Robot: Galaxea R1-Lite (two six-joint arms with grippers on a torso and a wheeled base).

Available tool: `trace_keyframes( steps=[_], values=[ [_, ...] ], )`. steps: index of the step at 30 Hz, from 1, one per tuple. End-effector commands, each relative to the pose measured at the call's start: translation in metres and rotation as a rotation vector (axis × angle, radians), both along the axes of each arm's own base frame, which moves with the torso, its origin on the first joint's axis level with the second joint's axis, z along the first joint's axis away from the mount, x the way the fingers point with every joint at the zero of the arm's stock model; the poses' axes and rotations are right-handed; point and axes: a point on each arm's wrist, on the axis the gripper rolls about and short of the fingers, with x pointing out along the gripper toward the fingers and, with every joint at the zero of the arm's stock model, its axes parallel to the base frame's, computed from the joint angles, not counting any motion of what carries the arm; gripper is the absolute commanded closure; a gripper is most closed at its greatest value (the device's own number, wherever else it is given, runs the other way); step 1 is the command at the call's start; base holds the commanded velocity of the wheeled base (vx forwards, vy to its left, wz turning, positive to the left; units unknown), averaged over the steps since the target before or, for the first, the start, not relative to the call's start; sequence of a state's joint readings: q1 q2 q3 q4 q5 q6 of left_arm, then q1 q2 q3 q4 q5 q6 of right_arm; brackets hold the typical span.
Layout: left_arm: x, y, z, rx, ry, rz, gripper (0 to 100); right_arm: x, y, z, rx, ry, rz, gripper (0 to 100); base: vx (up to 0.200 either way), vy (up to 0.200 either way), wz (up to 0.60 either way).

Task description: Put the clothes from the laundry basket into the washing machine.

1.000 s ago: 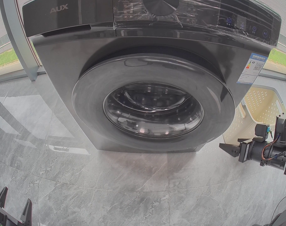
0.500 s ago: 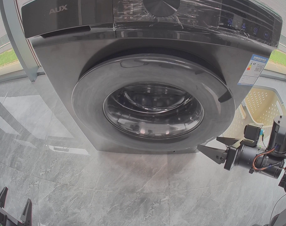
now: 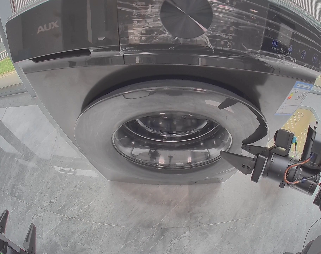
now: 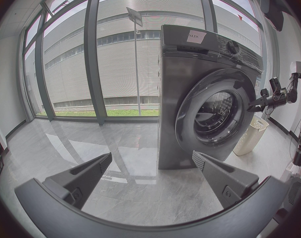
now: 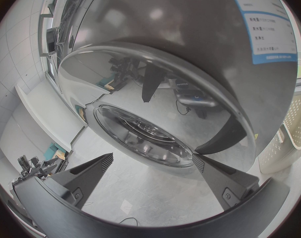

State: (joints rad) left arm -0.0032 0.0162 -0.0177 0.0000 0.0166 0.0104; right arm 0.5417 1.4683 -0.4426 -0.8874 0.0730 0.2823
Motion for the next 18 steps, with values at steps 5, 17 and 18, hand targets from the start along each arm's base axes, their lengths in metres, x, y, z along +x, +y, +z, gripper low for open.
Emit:
trace_keyframes(
  steps=[5,17,18],
  values=[
    [0.0,0.0,-0.005,0.0,0.005,0.0,0,-0.003,-0.005,0.005,0.012,-0.029,-0.021,0,0.0,0.0,0.0],
    [0.0,0.0,-0.005,-0.001,0.003,0.0,0,0.0,-0.012,0.022,0.043,-0.091,-0.114,0,0.0,0.0,0.0],
    [0.0,0.0,-0.005,-0.001,0.003,0.0,0,0.0,-0.013,0.023,0.044,-0.092,-0.116,0,0.0,0.0,0.0]
  ],
)
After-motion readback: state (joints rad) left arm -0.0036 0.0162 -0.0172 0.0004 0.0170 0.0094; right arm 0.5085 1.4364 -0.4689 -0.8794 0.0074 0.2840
